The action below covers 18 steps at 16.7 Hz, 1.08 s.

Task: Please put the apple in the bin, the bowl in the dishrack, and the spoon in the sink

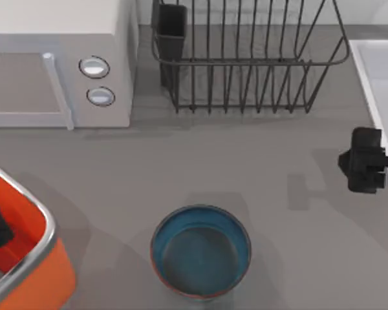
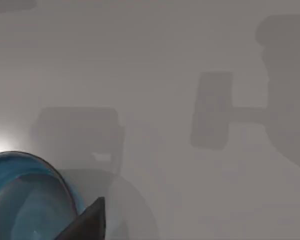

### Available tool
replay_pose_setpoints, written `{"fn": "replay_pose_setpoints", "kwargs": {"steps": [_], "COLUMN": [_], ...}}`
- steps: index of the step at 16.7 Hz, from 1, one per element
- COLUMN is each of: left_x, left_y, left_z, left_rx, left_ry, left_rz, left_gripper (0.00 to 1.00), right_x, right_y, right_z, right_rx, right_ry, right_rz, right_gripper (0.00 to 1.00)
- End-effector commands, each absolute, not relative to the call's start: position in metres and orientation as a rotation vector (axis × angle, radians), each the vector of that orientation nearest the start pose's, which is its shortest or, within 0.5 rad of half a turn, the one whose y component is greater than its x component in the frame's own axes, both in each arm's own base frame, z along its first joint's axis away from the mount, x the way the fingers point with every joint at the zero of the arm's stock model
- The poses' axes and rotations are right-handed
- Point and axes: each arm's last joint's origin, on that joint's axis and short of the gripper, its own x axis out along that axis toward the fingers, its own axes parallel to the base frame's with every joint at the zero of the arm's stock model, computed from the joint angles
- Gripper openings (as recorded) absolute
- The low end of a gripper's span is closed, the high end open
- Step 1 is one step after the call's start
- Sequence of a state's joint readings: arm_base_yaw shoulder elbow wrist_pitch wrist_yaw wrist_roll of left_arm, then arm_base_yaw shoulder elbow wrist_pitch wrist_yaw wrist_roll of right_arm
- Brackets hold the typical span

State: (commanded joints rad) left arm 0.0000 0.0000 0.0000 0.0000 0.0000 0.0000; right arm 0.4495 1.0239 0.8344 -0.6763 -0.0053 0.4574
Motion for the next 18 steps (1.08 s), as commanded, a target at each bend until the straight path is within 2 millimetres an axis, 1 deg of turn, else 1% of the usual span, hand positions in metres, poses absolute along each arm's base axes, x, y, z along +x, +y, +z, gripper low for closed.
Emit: {"fn": "replay_pose_setpoints", "kwargs": {"steps": [2,5,8,10,12,13,18], "left_x": [0.106,0.106,0.106,0.106,0.106,0.106,0.106], "left_y": [-0.001,-0.001,-0.001,-0.001,-0.001,-0.001,-0.001], "left_z": [0.16,0.16,0.16,0.16,0.16,0.16,0.16], "left_rx": [0.0,0.0,0.0,0.0,0.0,0.0,0.0], "left_ry": [0.0,0.0,0.0,0.0,0.0,0.0,0.0], "left_rz": [0.0,0.0,0.0,0.0,0.0,0.0,0.0], "left_gripper": [1.0,1.0,1.0,1.0,1.0,1.0,1.0], "right_x": [0.204,0.224,0.235,0.238,0.239,0.239,0.239], "right_y": [0.122,0.172,0.218,0.241,0.256,0.26,0.259], "right_z": [0.262,0.256,0.244,0.235,0.23,0.229,0.229], "right_rx": [0.209,0.155,0.085,0.043,0.016,0.01,0.012], "right_ry": [1.119,1.338,1.48,1.537,1.564,1.569,1.57], "right_rz": [0.199,0.14,0.069,0.027,0.0,-0.006,-0.009], "right_gripper": [1.0,1.0,1.0,1.0,1.0,1.0,1.0]}}
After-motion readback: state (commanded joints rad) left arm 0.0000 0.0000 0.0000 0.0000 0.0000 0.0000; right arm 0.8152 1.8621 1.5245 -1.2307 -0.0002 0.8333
